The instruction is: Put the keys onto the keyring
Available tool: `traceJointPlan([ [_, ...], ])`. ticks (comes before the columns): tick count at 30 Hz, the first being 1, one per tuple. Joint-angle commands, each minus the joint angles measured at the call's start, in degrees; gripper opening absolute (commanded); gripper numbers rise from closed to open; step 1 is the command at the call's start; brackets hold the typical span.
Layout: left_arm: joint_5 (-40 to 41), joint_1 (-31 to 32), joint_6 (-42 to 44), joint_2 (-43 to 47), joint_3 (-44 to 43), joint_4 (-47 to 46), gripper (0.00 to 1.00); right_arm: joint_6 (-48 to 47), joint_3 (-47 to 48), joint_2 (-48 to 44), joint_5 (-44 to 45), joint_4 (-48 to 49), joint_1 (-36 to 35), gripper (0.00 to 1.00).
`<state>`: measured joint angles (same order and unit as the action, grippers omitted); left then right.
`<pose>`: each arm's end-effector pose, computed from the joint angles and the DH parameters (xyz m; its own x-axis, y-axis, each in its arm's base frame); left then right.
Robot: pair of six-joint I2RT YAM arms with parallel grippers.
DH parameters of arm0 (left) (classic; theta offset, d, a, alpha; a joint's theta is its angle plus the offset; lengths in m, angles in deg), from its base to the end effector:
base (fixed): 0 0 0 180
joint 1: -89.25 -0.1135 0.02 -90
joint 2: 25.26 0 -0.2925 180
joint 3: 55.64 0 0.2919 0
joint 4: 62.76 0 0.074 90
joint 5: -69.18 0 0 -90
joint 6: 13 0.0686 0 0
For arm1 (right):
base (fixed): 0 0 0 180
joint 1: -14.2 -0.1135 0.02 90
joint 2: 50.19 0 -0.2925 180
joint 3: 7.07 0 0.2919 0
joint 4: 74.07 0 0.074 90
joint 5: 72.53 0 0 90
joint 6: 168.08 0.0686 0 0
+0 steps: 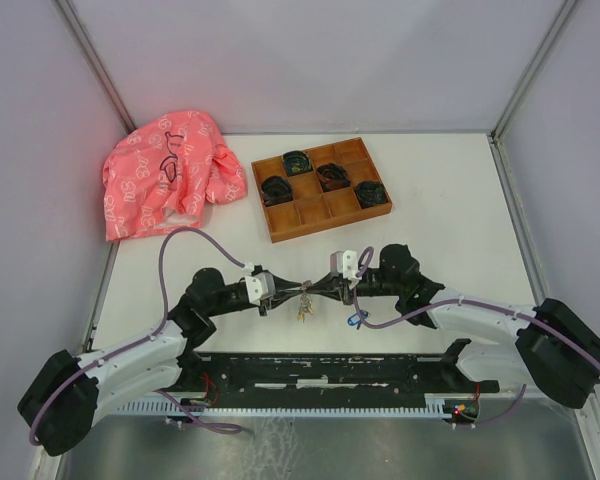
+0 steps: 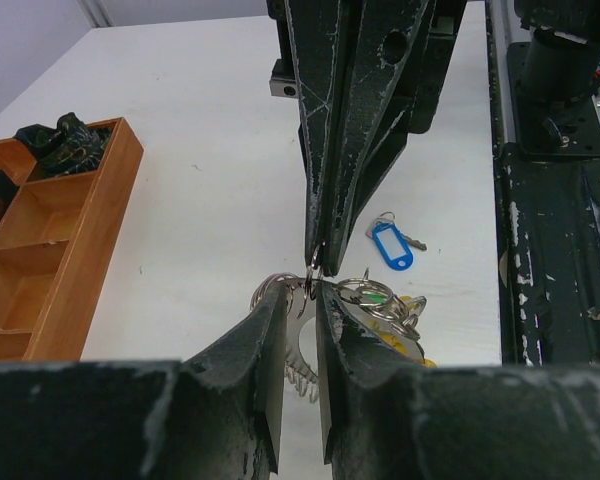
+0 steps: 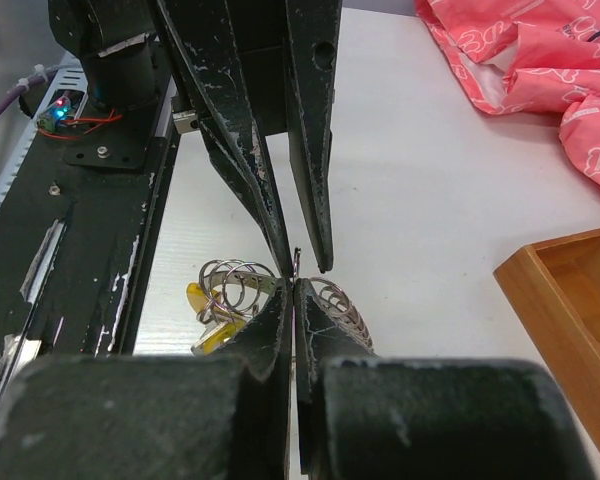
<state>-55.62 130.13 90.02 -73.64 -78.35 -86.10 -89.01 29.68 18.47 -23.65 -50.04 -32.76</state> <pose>0.1400 -0.1730 0.2004 0.1883 0.0817 -0.9787 0.9506 0.2353 0.2025 0.1621 0.2397 0.2144 0.0968 -0.1056 -0.9897 -0.9949 0.0184 -0.0993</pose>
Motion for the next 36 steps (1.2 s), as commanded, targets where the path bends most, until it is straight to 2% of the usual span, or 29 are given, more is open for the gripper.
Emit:
traceJointPlan([
  [1, -2.5, -0.4, -2.3, -0.6, -1.2, -4.1, 0.24, -0.5, 1.5, 0.3, -2.5, 2.3, 0.1, 0.01],
  [15, -4.3, -0.4, -1.8, -2.7, -2.6, -3.0, 0.19, -0.3, 2.4, 0.8, -3.2, 2.6, 0.1, 0.01],
  [19, -4.5, -0.4, -1.7, -2.8, -2.7, -2.8, 0.11, -0.7, 2.6, 1.0, -3.3, 1.7, 0.1, 0.01],
  [21, -4.6, -0.4, -1.6, -2.4, -2.7, -2.7, 0.04, -1.5, 3.1, 0.7, -3.3, -0.3, 0.1, 0.01],
  [23, -4.4, -0.4, -1.3, -1.9, -2.8, -2.2, 0.03, -2.5, 3.5, 0.3, -2.8, -2.2, 0.1, 0.02],
  [26, -3.1, -0.4, -0.5, -1.1, -3.2, 0.2, 0.03, -3.7, 3.7, -1.6, -0.4, -5.7, 0.1, 0.08],
  [29, -1.5, -0.4, 0.4, -0.3, -3.8, 2.7, 0.03, -4.5, 4.5, -4.9, 3.5, -12.1, 0.1, 0.25],
  [31, -0.5, -0.3, 0.5, -0.1, -4.3, 4.0, 0.03, -4.5, 5.3, -7.5, 6.2, -17.3, 0.1, 0.31],
  [34, 1.0, -0.4, 0.8, -0.2, -4.9, 5.8, 0.03, -0.4, 5.8, -11.8, 11.8, -22.2, 0.1, 0.42],
  [36, 2.3, -0.4, 0.6, -0.4, -4.9, 6.0, 0.03, 3.9, 6.5, -13.5, 16.0, -26.3, 0.1, 0.44],
])
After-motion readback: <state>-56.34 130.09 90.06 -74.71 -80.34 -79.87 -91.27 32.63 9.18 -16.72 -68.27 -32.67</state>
